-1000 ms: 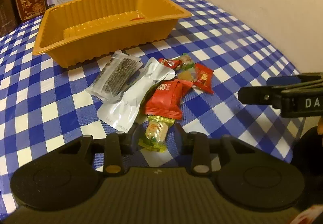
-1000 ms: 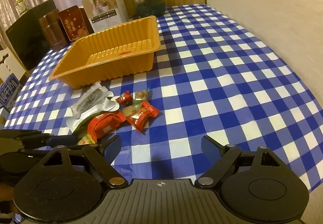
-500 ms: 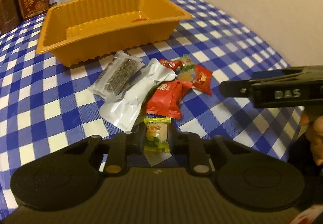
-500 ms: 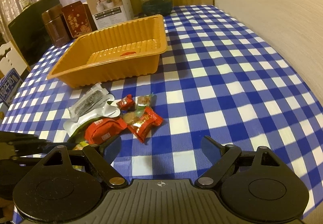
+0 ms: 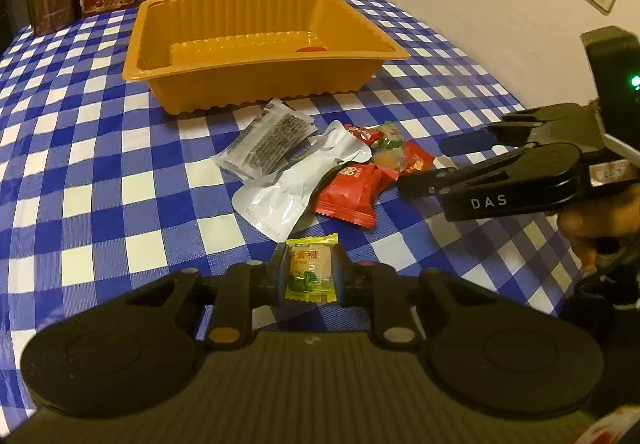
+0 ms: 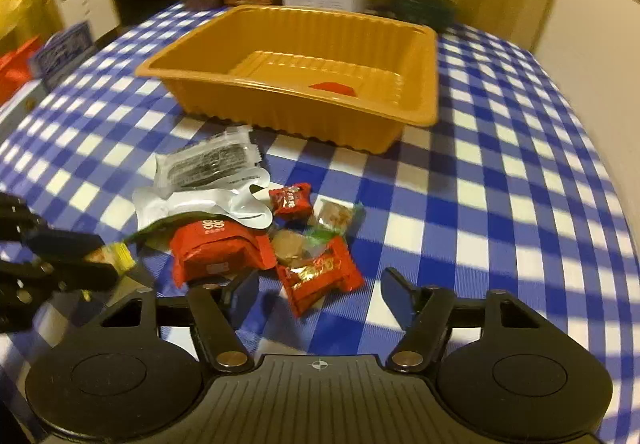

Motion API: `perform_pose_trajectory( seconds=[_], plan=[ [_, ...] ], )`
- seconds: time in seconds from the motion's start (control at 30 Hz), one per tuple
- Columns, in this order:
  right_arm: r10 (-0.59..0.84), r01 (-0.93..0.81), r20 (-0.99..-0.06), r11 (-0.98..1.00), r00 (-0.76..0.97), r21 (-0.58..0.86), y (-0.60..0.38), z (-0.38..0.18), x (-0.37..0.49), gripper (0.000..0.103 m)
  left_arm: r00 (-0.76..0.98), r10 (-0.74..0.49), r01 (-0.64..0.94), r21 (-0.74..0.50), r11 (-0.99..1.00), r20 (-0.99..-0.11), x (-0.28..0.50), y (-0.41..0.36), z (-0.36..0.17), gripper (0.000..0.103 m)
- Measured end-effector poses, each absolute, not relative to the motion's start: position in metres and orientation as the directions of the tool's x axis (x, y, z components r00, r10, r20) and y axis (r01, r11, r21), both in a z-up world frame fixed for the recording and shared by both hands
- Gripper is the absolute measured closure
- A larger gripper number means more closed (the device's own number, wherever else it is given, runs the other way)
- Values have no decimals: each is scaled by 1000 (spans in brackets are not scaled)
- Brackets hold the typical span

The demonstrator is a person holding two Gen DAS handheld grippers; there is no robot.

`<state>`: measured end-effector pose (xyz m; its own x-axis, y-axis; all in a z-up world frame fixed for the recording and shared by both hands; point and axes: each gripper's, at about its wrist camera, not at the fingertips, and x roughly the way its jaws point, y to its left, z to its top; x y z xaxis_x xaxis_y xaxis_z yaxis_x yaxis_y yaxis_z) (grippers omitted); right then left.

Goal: Organize snacks
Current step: 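Grasp the yellow-green wrapped candy with the left tool while the right tool grasps a red candy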

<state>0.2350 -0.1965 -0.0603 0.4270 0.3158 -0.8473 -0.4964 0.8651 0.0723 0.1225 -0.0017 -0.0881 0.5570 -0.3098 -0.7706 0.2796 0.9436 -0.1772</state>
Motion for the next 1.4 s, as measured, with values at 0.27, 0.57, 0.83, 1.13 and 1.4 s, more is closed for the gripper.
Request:
perform_pose_trajectory(
  seconds=[0.27,0.57,0.83,1.13,1.4],
  plan=[
    [372,-591,-833,804,409,69,-205,-75,242,44,567,-307,254,-192,948,-765,122,2,-86,84],
    [394,-641,-829,765,397,57,-201,-73,239,58,566,-307,242,-202,949,-765,122,2,-85,83],
    [366,-604,-846,794,388,67,-198,-70,236,69,562,-297,221,-205,953,-772,119,3,-85,83],
    [361,-541,-832,836,421,89,-199,-45,220,70,577,-275,186,-204,961,-769,112,6,-76,83],
    [355,-423,-819,893,451,154,-198,-19,188,70,604,-248,130,-214,968,-757,102,13,-59,83]
  ],
)
